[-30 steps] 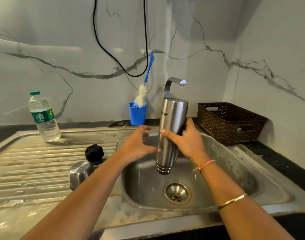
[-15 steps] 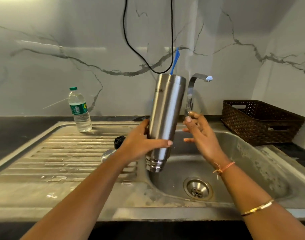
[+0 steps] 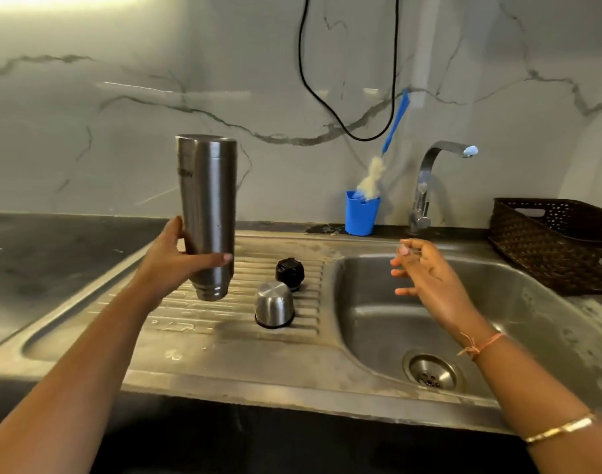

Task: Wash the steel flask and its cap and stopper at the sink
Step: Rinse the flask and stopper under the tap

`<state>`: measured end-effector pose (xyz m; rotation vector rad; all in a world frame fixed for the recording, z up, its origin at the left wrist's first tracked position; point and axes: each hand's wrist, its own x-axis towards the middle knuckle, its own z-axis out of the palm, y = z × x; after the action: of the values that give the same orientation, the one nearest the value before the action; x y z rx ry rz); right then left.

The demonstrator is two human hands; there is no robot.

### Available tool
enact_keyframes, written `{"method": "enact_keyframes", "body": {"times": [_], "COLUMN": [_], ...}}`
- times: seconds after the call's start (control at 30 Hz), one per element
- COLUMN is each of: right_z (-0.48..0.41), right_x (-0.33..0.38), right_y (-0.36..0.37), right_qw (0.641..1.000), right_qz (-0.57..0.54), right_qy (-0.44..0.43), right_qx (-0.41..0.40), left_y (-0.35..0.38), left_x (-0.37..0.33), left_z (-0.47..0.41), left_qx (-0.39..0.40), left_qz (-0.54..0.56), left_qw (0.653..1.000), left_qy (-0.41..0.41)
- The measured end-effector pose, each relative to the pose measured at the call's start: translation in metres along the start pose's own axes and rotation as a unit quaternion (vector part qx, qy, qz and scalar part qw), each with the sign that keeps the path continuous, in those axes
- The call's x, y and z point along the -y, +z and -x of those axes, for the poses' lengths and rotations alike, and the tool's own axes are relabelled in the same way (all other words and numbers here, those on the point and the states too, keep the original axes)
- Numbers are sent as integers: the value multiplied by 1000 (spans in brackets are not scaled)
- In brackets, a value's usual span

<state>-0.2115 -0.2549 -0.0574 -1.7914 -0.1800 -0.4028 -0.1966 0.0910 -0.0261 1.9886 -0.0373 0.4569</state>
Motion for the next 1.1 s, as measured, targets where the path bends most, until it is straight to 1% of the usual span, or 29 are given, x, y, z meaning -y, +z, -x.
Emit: {"method": "enact_keyframes", "body": {"times": [0.07,0.2,0.27,0.4,0.53,0.63,0.87,1.1], "right_z": [4,9,11,11,7,4,-1,-2], "right_x": [2,4,5,2,-2,-6,-12,-15], "right_y": [6,17,20,23,22,22,25,25], "right_qw": [1000,1000,999,992,978,970,962,966], "right_qz": [-5,16,45,128,209,242,270,253], "right_qy": [0,-1,4,1,6,19,28,44], "right_qx": [9,1,-4,-9,9,16,19,26], "left_y": [-2,5,12,33,56,66,70,71], "left_x": [8,17,22,28,32,37,54,56], "left_z": [-14,-43,-59,-77,-86,-94,-106,-107], "left_qx": [-33,-47,-45,-13,11,13,25,48], "left_qz": [31,75,77,70,81,88,118,146], "left_qw": [999,995,995,995,995,994,991,988], "left_qy": [-13,-43,-53,-63,-58,-62,-62,-36]}}
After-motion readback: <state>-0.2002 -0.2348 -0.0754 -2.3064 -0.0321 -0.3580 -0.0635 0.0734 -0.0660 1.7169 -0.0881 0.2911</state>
